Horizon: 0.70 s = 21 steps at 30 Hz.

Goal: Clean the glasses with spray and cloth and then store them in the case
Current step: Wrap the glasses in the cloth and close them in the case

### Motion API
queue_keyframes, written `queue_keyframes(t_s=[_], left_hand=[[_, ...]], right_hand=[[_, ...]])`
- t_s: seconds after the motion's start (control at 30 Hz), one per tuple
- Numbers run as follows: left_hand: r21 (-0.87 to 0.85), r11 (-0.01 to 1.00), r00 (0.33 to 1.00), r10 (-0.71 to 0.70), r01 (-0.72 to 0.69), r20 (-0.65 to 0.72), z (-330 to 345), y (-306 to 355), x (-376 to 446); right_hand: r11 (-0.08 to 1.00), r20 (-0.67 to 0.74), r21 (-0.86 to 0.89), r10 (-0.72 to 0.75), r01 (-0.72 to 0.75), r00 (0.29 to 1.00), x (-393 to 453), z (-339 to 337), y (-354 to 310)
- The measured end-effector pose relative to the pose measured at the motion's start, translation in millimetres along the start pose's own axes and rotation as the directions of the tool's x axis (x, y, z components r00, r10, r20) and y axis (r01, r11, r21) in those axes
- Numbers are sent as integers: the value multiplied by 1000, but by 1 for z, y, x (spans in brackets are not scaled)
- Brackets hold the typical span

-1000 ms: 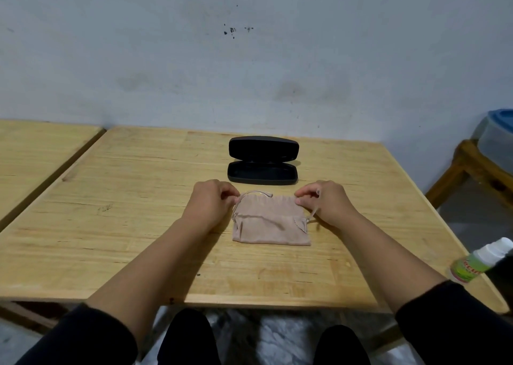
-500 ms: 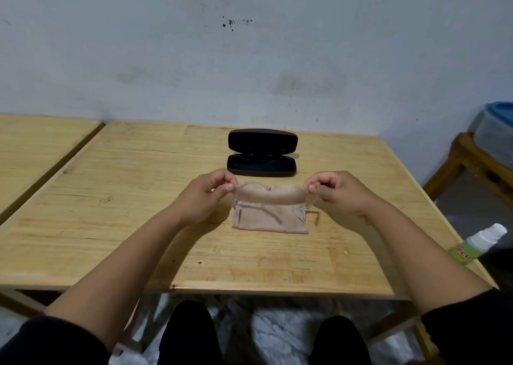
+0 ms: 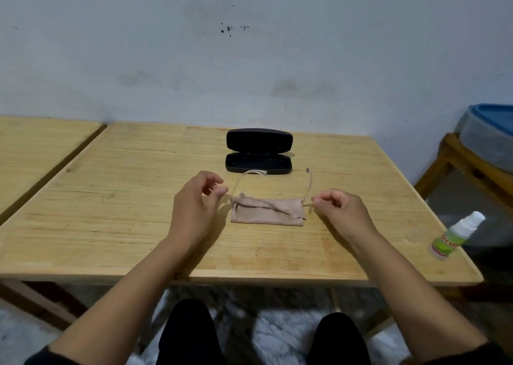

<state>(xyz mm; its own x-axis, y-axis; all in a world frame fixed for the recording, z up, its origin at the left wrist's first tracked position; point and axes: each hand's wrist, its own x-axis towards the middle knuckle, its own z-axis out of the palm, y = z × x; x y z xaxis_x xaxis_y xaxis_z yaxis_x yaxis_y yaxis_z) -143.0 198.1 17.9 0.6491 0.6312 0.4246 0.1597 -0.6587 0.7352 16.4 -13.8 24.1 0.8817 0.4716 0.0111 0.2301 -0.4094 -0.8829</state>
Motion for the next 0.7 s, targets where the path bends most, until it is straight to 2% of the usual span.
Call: queue_keyframes(t_s=[0.03,0.13,0.5,0.7], left_hand=[[45,998,999,47,-46,-18,2,2,-6],[135,982,990,126,-133,57,11,2,-17],[268,952,985,114,-146,130,25,4,-12],[254,956,985,121,-148,119,26,6,-8]], right_hand=[[1000,-2,-4,-7,7,1000,-6,2,0],[998,1,-42,-39,39,999,-17,7,0],[972,-19,-195,-139,132,990,-21,28,-5],[954,-28,-248,-182,170,983,-19,30,-6]])
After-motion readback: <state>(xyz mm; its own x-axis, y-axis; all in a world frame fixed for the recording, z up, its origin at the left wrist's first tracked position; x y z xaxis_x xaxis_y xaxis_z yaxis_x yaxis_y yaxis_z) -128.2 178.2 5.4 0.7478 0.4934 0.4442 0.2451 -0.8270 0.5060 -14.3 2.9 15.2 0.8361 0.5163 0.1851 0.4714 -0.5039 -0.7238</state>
